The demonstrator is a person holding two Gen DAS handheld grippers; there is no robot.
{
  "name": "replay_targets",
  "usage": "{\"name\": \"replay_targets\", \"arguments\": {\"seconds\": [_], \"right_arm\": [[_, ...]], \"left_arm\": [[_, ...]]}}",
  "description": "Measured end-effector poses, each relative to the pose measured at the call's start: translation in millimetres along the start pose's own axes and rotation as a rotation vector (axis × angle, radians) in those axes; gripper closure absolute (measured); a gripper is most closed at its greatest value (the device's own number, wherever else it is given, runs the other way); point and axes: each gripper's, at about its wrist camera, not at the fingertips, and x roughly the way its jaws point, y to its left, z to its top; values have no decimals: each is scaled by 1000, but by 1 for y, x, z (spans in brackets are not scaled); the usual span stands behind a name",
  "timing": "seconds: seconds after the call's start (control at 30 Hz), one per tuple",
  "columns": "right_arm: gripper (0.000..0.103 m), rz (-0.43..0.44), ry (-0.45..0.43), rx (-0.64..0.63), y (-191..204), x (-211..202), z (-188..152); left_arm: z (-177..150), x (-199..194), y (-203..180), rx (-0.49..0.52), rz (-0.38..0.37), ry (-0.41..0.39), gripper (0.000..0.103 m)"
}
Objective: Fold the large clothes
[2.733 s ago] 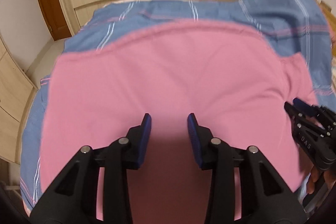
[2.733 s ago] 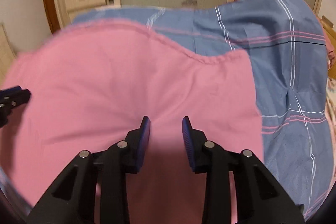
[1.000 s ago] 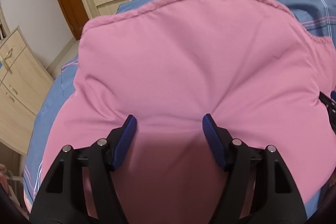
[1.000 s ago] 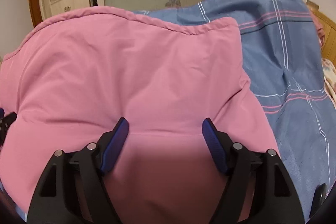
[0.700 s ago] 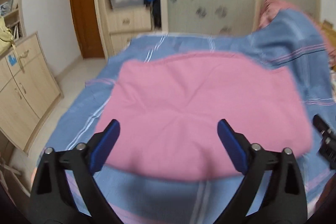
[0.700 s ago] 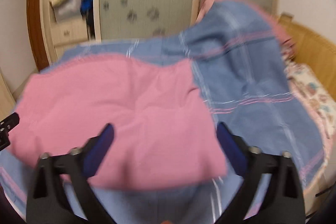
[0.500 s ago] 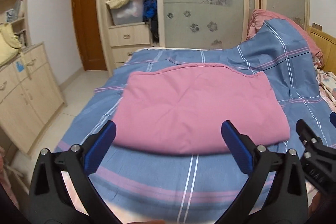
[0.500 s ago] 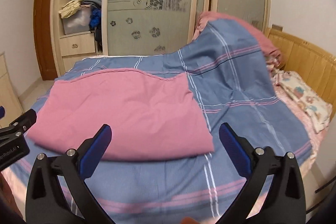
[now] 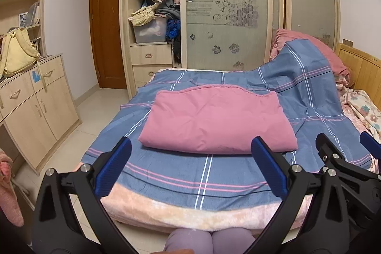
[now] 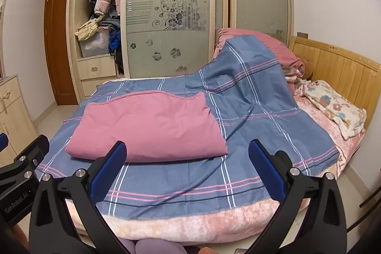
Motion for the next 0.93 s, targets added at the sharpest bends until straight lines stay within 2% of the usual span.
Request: {"name": "replay_targets", "arguments": {"seconds": [0.27, 0.5, 0.93], "right_arm": [[1, -45, 12, -14, 1, -5, -5], [1, -41, 26, -23, 4, 1, -9], [1, -39, 22, -26, 3, -2, -8]], "left_arm": [[-4, -9, -7, 26, 0, 11, 2], [-7, -3, -5, 24, 14, 24, 2], [-9, -3, 3, -2, -4, 37, 2]]}}
